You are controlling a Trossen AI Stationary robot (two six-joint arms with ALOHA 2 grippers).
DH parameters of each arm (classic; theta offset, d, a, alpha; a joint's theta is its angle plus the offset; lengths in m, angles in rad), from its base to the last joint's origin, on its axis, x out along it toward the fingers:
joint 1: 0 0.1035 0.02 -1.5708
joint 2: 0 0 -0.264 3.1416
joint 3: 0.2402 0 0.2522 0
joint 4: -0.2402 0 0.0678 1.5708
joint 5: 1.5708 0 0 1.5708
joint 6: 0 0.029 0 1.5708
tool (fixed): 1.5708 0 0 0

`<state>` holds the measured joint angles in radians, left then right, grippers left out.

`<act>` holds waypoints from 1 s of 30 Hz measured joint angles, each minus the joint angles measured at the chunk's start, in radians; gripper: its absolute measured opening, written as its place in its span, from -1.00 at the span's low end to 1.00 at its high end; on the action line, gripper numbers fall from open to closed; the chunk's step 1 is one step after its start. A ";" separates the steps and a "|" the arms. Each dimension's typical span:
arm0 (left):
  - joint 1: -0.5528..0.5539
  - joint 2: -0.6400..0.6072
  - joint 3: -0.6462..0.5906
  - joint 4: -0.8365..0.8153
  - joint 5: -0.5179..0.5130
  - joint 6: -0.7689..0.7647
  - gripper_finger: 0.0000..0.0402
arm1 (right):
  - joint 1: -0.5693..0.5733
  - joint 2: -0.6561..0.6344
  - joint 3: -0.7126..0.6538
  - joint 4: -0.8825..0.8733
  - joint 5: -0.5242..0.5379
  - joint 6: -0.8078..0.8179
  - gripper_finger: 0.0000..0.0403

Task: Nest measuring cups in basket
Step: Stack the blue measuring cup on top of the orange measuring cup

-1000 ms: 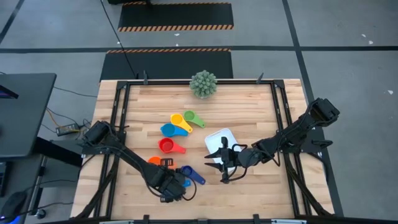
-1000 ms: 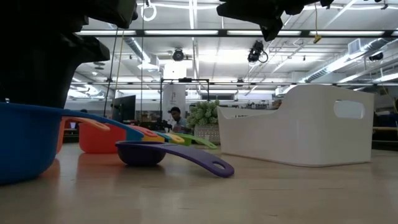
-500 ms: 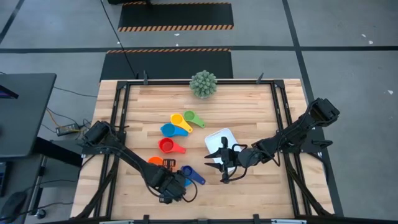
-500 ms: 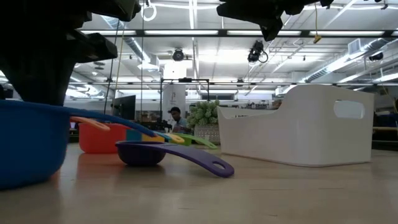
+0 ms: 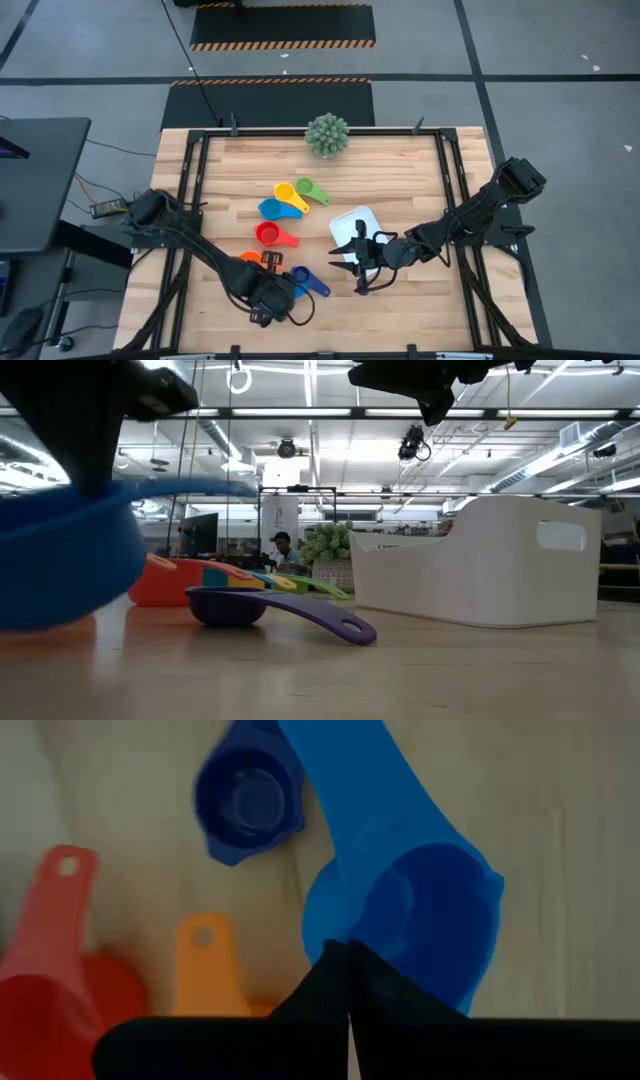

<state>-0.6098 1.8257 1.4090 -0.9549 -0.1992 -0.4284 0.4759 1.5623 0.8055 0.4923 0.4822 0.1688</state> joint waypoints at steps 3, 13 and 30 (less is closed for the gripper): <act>0.000 -0.023 0.001 0.000 -0.011 0.000 -1.00 | 0.000 0.000 0.000 0.004 0.000 -0.004 -0.39; 0.013 0.055 -0.024 0.017 0.036 0.062 -1.00 | 0.000 0.000 0.000 0.014 0.000 -0.006 -0.39; 0.046 0.060 -0.045 0.069 0.102 -0.007 -0.45 | 0.000 0.000 0.000 0.015 0.000 -0.006 -0.39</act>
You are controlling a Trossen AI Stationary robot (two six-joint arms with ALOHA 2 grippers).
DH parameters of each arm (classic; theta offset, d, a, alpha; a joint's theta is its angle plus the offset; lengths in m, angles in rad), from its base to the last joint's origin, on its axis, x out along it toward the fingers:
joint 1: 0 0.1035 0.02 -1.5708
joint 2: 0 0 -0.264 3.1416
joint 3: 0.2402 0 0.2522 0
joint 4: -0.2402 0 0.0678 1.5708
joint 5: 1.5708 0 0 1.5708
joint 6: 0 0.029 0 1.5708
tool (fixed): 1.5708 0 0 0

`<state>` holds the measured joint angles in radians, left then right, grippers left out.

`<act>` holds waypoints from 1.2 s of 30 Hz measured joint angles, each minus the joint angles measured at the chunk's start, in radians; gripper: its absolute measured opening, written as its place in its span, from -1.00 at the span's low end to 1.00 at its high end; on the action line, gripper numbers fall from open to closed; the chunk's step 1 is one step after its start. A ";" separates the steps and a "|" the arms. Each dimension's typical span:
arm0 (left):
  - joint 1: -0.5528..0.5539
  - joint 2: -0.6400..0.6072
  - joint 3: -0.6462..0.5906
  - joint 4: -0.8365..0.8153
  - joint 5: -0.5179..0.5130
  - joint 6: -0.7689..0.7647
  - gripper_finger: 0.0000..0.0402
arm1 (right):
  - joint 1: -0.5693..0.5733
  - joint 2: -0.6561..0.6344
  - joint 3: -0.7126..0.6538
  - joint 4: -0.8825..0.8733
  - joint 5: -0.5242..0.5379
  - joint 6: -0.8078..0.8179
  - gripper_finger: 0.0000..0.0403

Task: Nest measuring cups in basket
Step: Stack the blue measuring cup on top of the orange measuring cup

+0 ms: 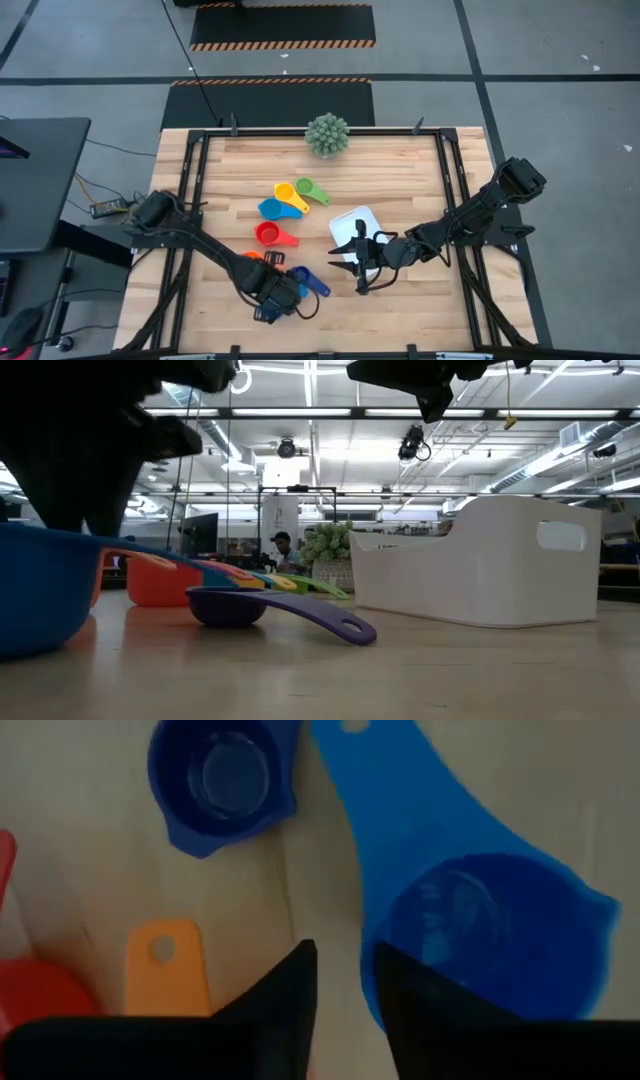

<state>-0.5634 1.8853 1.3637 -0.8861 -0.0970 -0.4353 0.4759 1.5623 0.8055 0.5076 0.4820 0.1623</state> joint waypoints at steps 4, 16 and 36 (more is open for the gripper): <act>0.025 0.002 -0.043 0.026 0.054 -0.033 -0.41 | 0.000 0.000 0.000 0.000 0.000 0.000 -0.39; 0.032 0.002 -0.098 0.102 0.120 -0.025 -0.88 | -0.003 0.000 0.000 0.000 0.000 -0.004 -0.39; 0.000 -0.136 0.024 -0.244 -0.012 0.228 -0.97 | -0.016 0.000 0.000 0.009 0.000 -0.008 -0.39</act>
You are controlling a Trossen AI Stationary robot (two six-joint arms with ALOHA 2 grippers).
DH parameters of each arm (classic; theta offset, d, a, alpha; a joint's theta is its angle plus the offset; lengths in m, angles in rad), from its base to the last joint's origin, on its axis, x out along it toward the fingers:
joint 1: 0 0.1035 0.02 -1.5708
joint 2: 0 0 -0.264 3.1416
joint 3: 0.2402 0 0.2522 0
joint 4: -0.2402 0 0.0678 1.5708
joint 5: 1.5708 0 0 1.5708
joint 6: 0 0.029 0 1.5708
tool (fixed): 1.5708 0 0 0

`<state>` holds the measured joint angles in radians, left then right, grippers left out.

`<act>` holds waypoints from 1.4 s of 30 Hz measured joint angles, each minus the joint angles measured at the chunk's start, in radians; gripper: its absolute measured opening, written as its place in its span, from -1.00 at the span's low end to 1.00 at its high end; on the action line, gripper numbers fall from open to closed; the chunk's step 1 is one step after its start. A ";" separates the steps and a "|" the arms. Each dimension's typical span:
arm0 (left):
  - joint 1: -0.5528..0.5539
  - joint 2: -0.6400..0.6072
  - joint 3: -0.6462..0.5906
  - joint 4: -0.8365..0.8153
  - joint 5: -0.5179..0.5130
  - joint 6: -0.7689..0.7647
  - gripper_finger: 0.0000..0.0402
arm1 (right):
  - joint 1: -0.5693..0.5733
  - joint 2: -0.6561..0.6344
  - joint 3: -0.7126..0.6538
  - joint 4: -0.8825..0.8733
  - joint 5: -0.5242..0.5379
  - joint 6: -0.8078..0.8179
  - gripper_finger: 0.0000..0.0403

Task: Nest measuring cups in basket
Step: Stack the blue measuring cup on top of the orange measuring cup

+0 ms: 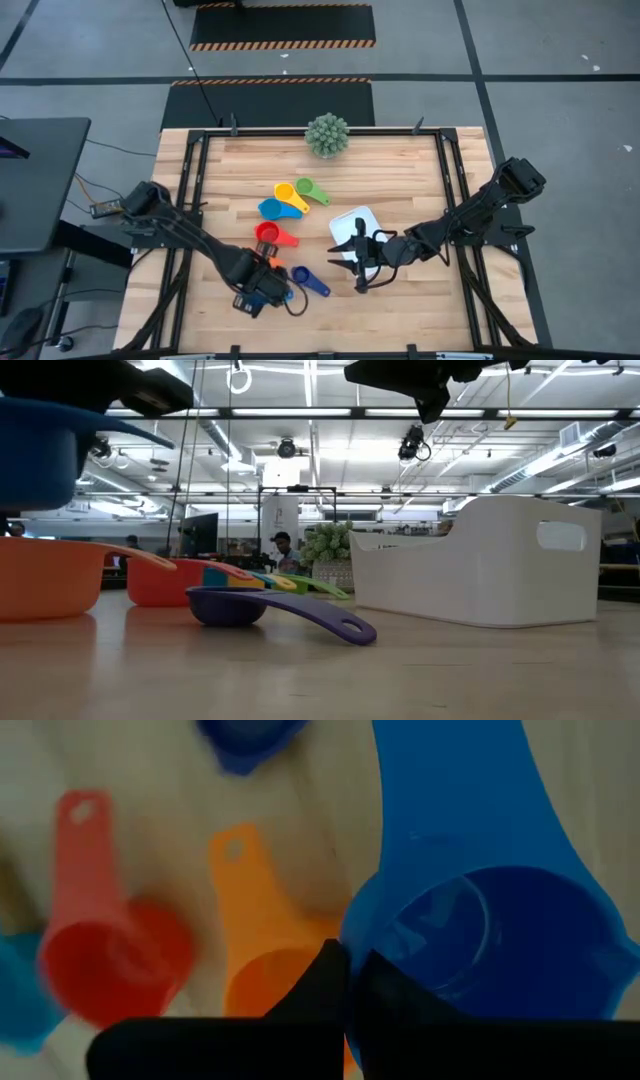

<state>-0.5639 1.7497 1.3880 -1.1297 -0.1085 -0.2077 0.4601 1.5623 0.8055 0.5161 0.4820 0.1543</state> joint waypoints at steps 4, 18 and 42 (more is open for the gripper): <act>0.014 -0.034 -0.008 -0.013 -0.006 0.012 -0.97 | -0.011 0.000 0.000 0.006 0.000 0.000 -0.39; 0.083 -0.137 -0.126 -0.030 -0.029 0.089 -0.97 | -0.024 0.000 0.000 0.007 0.000 0.000 -0.39; 0.156 -0.135 -0.301 0.085 0.049 0.232 -0.64 | -0.025 0.000 0.000 0.006 -0.001 -0.016 -0.39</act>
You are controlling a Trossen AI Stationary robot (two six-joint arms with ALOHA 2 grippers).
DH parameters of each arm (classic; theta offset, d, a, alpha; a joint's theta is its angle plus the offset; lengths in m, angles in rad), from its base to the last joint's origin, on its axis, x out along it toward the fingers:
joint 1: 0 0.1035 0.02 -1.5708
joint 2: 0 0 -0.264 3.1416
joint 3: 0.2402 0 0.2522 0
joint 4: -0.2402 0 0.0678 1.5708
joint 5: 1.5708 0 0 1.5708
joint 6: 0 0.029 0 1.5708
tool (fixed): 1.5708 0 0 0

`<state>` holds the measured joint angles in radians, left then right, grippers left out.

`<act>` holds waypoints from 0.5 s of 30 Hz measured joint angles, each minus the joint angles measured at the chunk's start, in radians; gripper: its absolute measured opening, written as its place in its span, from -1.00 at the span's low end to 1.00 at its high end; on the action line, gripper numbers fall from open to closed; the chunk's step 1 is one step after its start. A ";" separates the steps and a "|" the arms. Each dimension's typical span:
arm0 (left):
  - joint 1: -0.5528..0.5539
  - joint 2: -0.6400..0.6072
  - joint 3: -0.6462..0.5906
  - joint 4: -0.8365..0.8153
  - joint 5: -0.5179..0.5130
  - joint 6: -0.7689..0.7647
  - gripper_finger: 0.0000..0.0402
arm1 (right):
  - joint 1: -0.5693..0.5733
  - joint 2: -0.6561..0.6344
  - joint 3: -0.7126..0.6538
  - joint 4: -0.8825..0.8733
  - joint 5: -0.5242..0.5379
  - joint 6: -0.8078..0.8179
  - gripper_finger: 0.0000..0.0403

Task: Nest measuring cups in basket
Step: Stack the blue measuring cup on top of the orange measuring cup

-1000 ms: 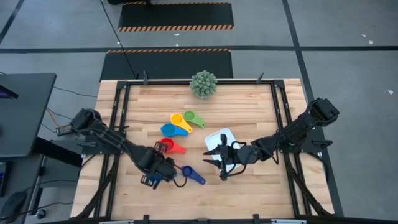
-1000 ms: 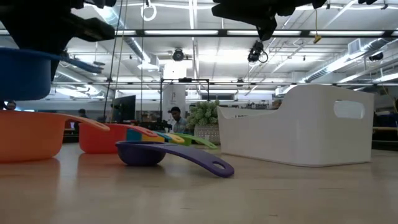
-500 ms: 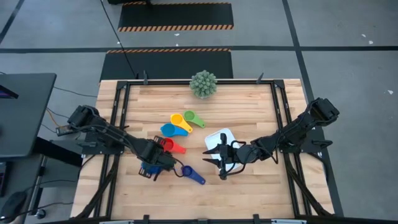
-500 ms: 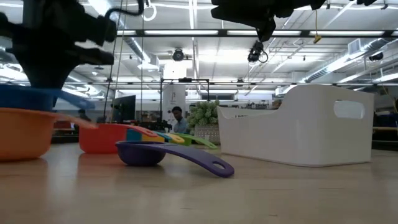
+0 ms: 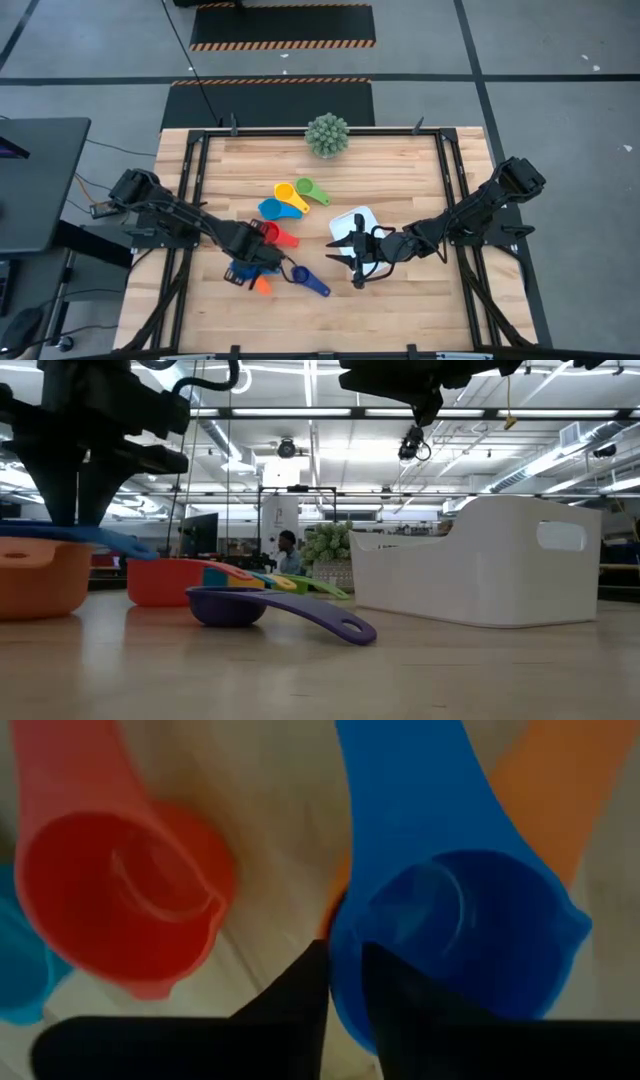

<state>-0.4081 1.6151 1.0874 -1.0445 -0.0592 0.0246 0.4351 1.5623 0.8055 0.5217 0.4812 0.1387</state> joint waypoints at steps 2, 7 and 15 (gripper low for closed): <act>-0.006 0.001 0.000 0.000 0.000 0.045 -0.59 | 0.000 0.000 0.000 0.000 0.000 0.000 -0.39; 0.002 -0.011 0.001 -0.009 -0.034 0.025 -0.46 | 0.000 0.000 0.000 0.000 0.000 0.000 -0.39; 0.017 -0.034 0.030 0.145 -0.036 -0.128 -0.37 | -0.007 0.000 0.000 -0.006 0.000 0.015 -0.39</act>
<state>-0.3908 1.5812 1.1175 -0.8995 -0.0955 -0.1029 0.4278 1.5623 0.8055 0.5152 0.4812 0.1534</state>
